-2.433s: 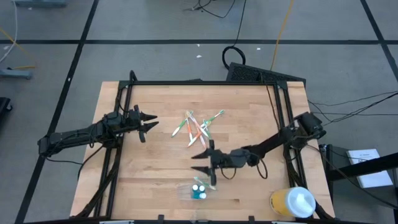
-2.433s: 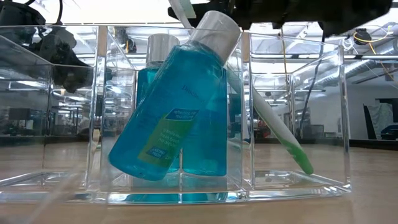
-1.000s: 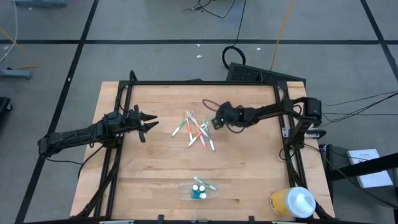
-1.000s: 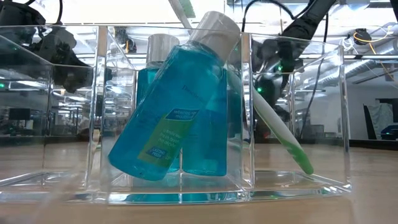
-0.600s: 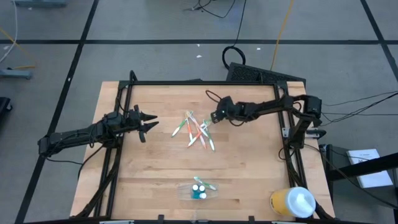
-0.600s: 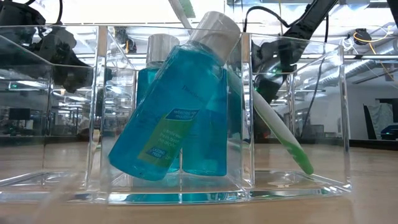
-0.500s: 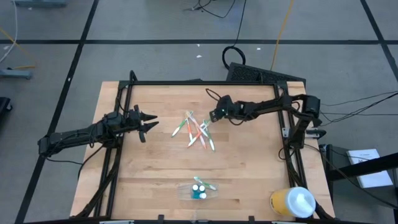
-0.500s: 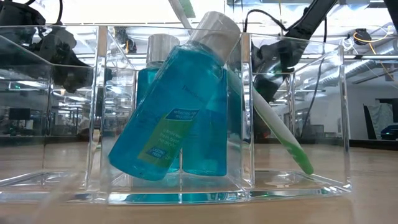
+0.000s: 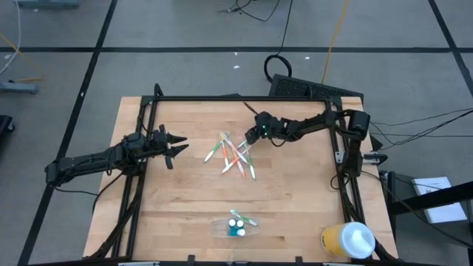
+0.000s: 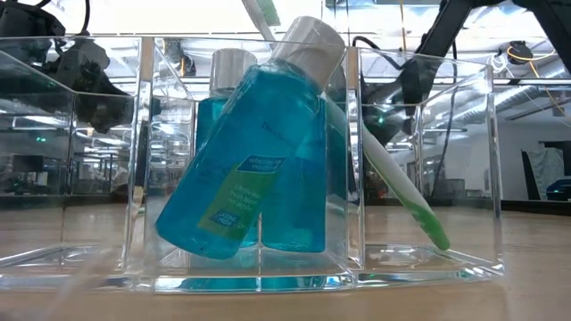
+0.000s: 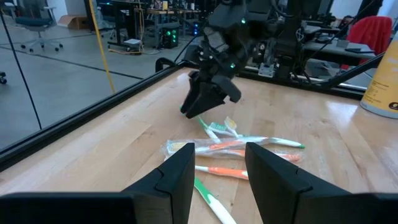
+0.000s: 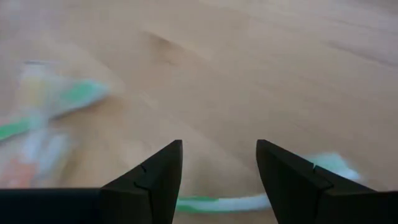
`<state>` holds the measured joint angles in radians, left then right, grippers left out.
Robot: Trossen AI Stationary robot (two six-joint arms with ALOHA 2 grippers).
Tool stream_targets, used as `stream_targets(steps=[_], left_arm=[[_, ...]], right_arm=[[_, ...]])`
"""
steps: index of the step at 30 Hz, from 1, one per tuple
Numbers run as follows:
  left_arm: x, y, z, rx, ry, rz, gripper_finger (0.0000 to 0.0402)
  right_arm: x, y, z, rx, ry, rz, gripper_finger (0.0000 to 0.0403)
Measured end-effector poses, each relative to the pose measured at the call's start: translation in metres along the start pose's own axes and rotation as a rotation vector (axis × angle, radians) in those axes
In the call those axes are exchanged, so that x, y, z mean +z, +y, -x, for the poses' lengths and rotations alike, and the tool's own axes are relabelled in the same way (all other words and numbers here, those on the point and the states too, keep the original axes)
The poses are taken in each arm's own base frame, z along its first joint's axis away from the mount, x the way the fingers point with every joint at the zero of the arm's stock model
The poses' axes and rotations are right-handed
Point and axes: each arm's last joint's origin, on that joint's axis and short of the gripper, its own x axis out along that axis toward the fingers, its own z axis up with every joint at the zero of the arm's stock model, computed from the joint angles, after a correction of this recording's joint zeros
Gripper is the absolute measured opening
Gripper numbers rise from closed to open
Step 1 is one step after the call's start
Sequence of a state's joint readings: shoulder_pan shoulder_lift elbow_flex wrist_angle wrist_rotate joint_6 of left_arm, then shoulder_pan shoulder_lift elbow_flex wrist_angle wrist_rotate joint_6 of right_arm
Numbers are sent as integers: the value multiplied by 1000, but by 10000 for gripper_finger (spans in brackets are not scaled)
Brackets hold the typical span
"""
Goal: Pick & Place toothbrushing station
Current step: Put the green toothbrush into the transparent organizer
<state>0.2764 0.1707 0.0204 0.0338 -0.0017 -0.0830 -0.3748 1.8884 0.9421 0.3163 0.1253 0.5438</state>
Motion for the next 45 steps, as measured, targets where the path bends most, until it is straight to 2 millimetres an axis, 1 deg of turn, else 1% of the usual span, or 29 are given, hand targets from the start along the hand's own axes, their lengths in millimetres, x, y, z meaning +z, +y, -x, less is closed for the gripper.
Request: stream_targets(steps=[3,6,9,13,16,18,20,23,26,29,32,38,40,45], left_arm=[[0,0,0,0,0,0,147],[0,0,0,0,0,0,147],[0,0,0,0,0,0,147],[0,0,0,0,0,0,147],[0,0,0,0,0,0,147],[0,0,0,0,0,0,147],[0,0,0,0,0,0,147],[0,0,0,0,0,0,147],[0,0,0,0,0,0,147],[0,0,0,0,0,0,147],[0,0,0,0,0,0,147],[0,0,0,1,2,0,147],[0,0,0,2,0,0,147],[0,0,0,1,1,0,147]], right_arm=[[4,6,-2,169,5,50,196],[6,13,1,301,24,42,196],[5,15,3,353,75,0,196],[0,23,9,371,134,-38,196],[-3,27,19,342,186,-52,196],[1,33,28,297,141,-46,196],[2,36,41,207,124,-29,196],[-2,42,54,88,91,-7,196],[-11,48,64,6,103,-3,196],[-23,54,65,-24,137,6,196],[-33,60,59,-24,142,19,196],[-49,57,45,-84,173,29,196],[-52,56,40,-88,175,28,196],[-50,59,39,-62,149,17,196]])
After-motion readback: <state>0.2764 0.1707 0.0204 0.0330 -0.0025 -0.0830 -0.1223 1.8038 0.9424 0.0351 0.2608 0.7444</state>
